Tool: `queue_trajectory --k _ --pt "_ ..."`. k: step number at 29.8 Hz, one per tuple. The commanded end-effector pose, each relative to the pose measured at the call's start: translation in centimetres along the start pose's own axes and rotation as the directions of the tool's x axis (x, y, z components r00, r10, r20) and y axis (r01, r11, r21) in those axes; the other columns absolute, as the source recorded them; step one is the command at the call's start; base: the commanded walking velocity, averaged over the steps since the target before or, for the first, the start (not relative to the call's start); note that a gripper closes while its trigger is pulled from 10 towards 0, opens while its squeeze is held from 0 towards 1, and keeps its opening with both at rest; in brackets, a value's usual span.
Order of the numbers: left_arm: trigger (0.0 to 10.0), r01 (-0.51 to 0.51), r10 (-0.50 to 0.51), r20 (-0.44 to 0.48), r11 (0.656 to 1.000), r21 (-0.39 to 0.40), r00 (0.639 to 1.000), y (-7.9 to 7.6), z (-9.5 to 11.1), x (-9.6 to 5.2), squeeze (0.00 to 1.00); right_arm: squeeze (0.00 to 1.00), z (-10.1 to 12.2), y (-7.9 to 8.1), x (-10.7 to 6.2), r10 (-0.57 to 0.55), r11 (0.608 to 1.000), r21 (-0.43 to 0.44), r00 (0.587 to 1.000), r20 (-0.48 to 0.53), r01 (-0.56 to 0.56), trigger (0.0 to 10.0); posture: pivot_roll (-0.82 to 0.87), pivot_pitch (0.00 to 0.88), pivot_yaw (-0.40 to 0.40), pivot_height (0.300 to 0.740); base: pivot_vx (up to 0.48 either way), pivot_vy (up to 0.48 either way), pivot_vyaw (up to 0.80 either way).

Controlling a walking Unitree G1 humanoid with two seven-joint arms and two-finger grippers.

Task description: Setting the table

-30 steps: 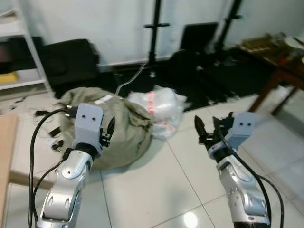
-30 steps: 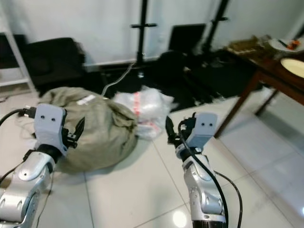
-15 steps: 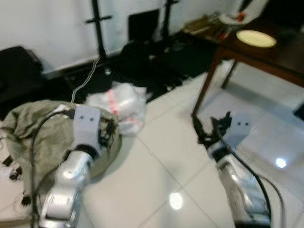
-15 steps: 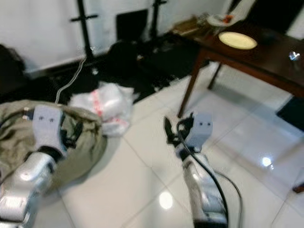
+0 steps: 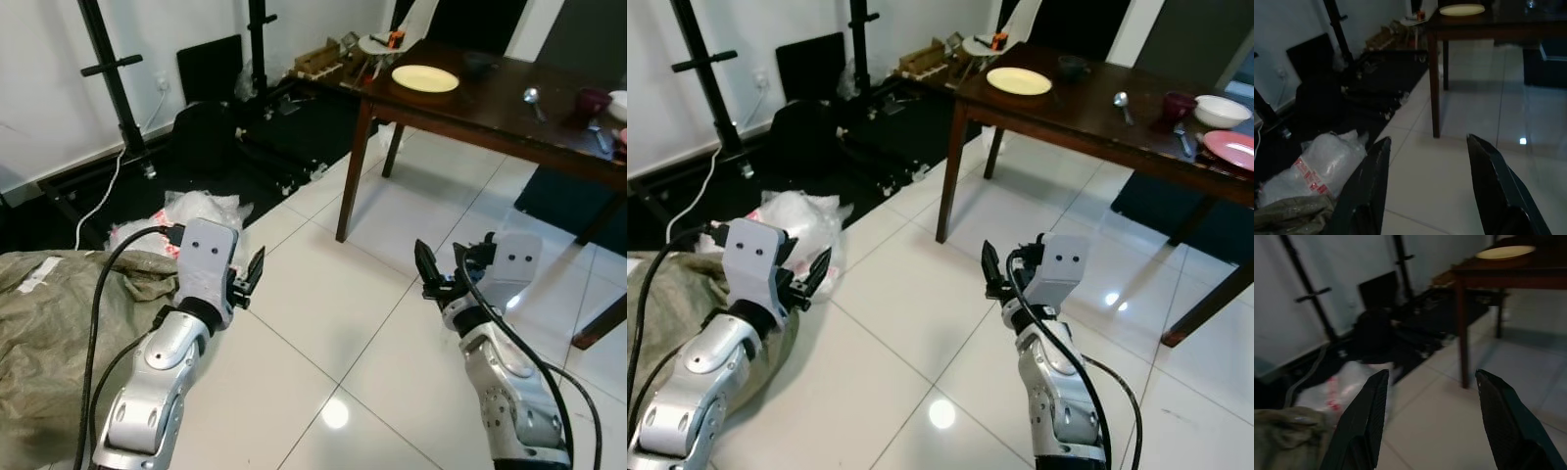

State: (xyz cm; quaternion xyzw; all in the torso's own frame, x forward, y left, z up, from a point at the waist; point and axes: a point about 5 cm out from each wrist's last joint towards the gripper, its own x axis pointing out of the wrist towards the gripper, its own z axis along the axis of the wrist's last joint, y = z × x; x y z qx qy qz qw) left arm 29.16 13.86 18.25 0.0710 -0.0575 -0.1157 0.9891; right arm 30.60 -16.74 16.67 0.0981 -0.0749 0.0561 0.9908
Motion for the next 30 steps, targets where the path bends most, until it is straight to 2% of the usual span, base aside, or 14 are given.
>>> queue_trajectory --k 1,3,30 --pt "10.0 0.023 -0.023 0.001 1.0 0.015 1.0 -0.43 -0.12 0.12 0.0 0.0 -0.04 -0.3 -0.15 -0.009 1.0 -0.007 1.0 -0.002 0.009 10.0 -0.02 0.05 0.049 0.74 0.465 0.0 0.0" --pt "10.0 0.026 -0.026 0.002 1.0 0.013 1.0 -0.49 -0.09 0.15 0.0 0.0 -0.05 -0.3 -0.16 -0.009 1.0 -0.006 1.0 -0.003 0.009 10.0 -0.02 0.05 0.049 0.74 0.458 0.0 0.0" --pt "10.0 0.047 -0.047 0.017 0.999 0.017 0.999 -0.66 -0.25 0.3 0.02 0.0 -0.07 -0.35 -0.07 -0.015 1.0 -0.002 1.0 -0.006 0.015 10.0 -0.02 0.041 0.052 0.74 0.447 0.0 -0.78"
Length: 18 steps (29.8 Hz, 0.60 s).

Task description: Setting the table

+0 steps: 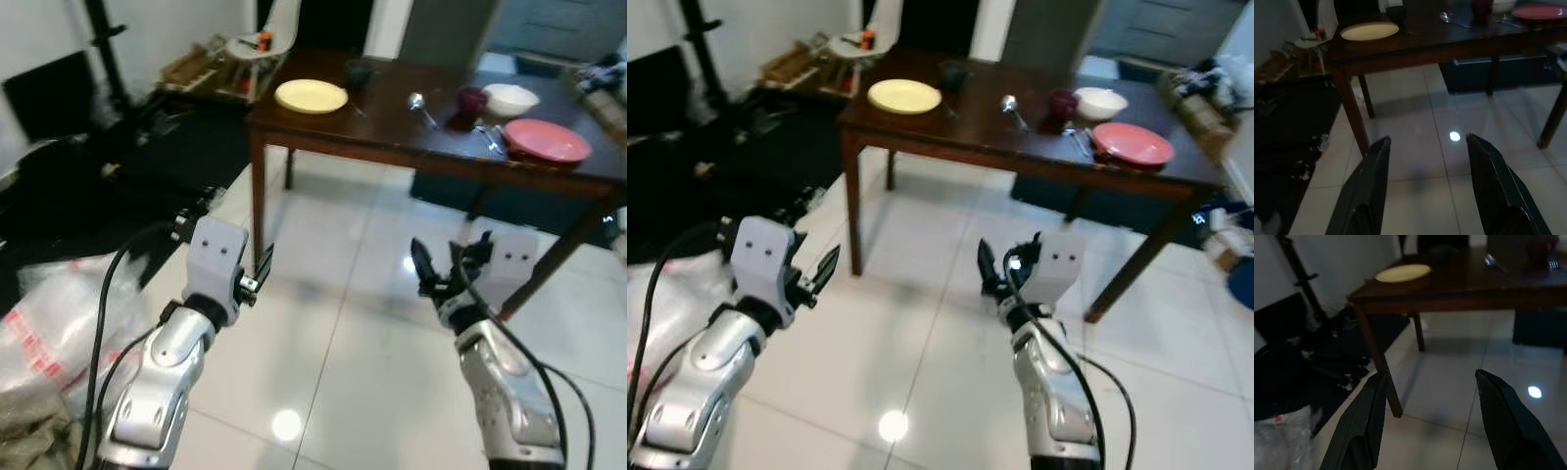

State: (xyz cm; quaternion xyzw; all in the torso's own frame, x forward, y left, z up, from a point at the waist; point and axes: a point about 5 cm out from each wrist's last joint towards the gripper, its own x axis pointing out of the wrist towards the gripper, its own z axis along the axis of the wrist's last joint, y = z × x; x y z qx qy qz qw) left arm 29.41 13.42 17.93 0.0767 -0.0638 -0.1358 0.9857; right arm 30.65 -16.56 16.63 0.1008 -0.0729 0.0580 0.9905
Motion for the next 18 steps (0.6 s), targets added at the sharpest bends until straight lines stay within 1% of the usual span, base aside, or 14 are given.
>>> queue_trajectory --k 1,18 --pt "10.0 0.006 -0.006 0.003 1.0 0.006 1.0 -0.24 0.04 0.0 0.02 0.0 0.02 -0.52 -0.12 -0.018 1.0 -0.009 1.0 -0.001 0.018 10.0 -0.02 0.041 0.052 0.74 0.446 0.0 -0.8" --pt "10.0 0.012 -0.012 0.007 1.0 0.011 1.0 -0.19 -0.06 0.19 0.02 0.0 0.08 -0.53 0.06 -0.024 1.0 -0.008 1.0 0.01 0.024 10.0 -0.02 0.03 0.059 0.74 0.447 0.0 0.0"
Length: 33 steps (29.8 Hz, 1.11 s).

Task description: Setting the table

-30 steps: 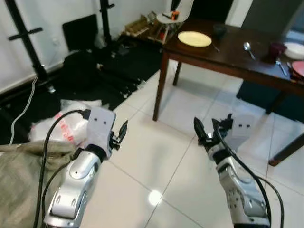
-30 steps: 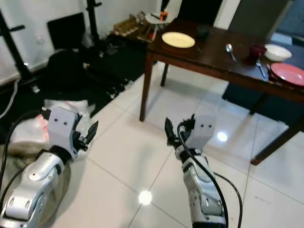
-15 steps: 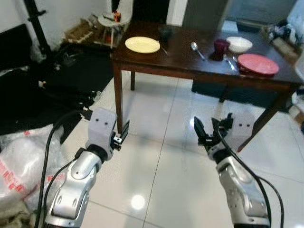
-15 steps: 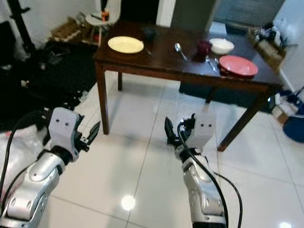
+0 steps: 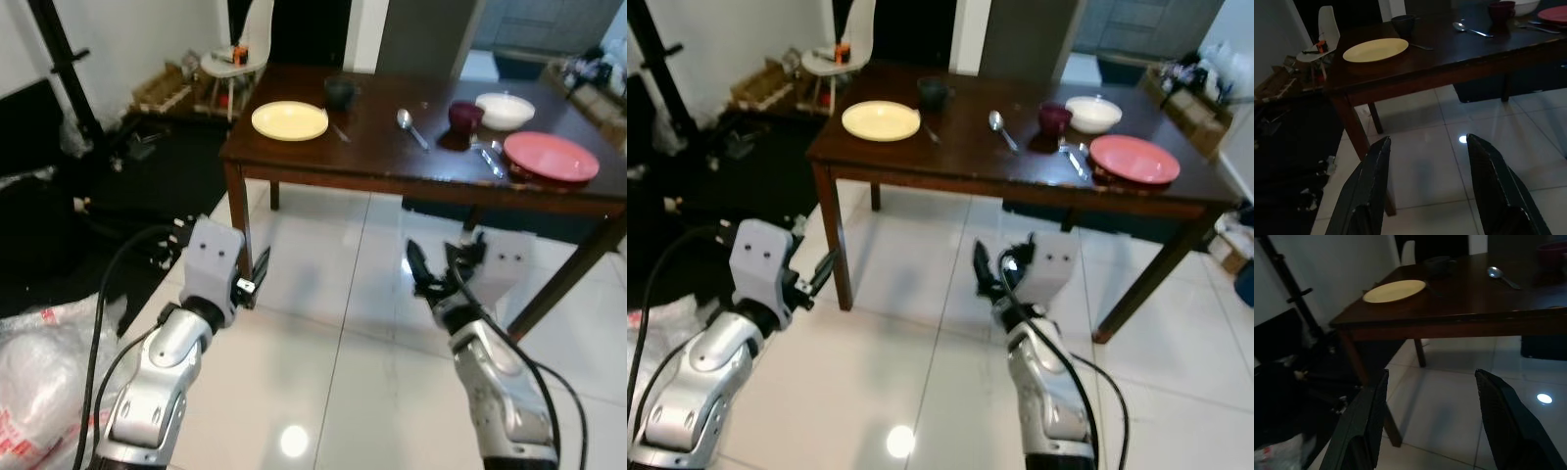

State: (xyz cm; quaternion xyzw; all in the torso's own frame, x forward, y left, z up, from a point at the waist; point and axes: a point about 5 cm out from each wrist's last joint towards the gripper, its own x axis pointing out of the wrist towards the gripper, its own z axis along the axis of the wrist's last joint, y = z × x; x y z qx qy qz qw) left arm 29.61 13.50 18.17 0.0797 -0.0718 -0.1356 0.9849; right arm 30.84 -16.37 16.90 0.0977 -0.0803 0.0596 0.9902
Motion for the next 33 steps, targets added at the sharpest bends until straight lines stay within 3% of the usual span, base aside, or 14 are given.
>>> queue_trajectory --k 1,7,14,33 --pt "10.0 0.013 -0.013 -0.008 1.0 0.003 1.0 -0.34 -0.26 0.0 0.02 0.0 -0.12 -0.72 -0.18 -0.03 1.0 -0.002 1.0 -0.003 0.03 10.0 -0.02 0.03 0.06 0.74 0.45 0.0 0.0" --pt "10.0 0.014 -0.014 -0.009 1.0 0.005 1.0 -0.3 -0.25 0.01 0.03 0.0 -0.15 -0.76 -0.22 -0.034 0.999 0.005 0.999 -0.004 0.034 10.0 -0.02 0.032 0.063 0.74 0.447 0.0 0.0" --pt "10.0 0.015 -0.015 -0.008 1.0 0.005 1.0 -0.29 -0.25 0.04 0.03 0.0 -0.18 -0.78 -0.23 -0.039 0.999 0.005 0.999 -0.004 0.039 10.0 -0.02 0.034 0.065 0.74 0.446 0.0 -0.64" --pt "10.0 0.007 -0.007 -0.01 1.0 0.006 1.0 -0.23 -0.33 0.01 0.04 0.0 0.01 -0.59 -0.11 -0.025 1.0 -0.009 1.0 0.004 0.025 10.0 -0.02 0.038 0.064 0.74 0.447 0.0 0.0"
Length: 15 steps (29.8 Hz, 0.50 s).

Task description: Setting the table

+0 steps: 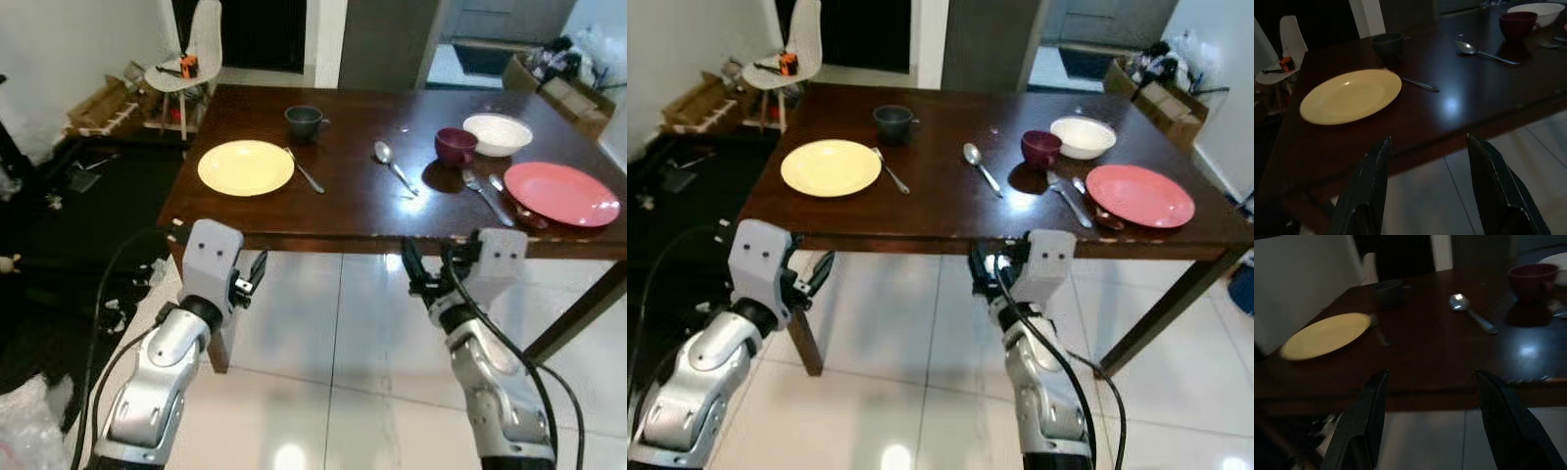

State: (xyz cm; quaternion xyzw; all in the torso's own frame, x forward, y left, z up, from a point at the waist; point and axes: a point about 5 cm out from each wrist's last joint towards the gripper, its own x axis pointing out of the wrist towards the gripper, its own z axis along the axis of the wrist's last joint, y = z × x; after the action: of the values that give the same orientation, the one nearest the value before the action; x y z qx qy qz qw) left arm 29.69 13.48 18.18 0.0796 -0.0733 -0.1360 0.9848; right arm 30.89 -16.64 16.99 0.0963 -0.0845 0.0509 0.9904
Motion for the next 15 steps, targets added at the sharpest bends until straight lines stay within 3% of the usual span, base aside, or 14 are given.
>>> queue_trajectory --k 1,15 --pt "10.0 0.005 -0.005 -0.012 1.0 0.006 1.0 -0.22 -0.34 -0.07 0.04 0.0 -0.07 -0.24 -0.11 0.0 1.0 -0.011 1.0 -0.003 0.0 10.0 -0.02 0.038 0.064 0.74 0.446 0.0 0.0" --pt "10.0 -0.005 0.005 -0.009 1.0 0.017 1.0 -0.18 -0.19 0.04 0.07 0.0 0.23 0.68 0.09 0.051 0.999 -0.003 0.999 0.007 -0.051 10.0 -0.02 0.038 0.066 0.74 0.445 0.0 0.0"
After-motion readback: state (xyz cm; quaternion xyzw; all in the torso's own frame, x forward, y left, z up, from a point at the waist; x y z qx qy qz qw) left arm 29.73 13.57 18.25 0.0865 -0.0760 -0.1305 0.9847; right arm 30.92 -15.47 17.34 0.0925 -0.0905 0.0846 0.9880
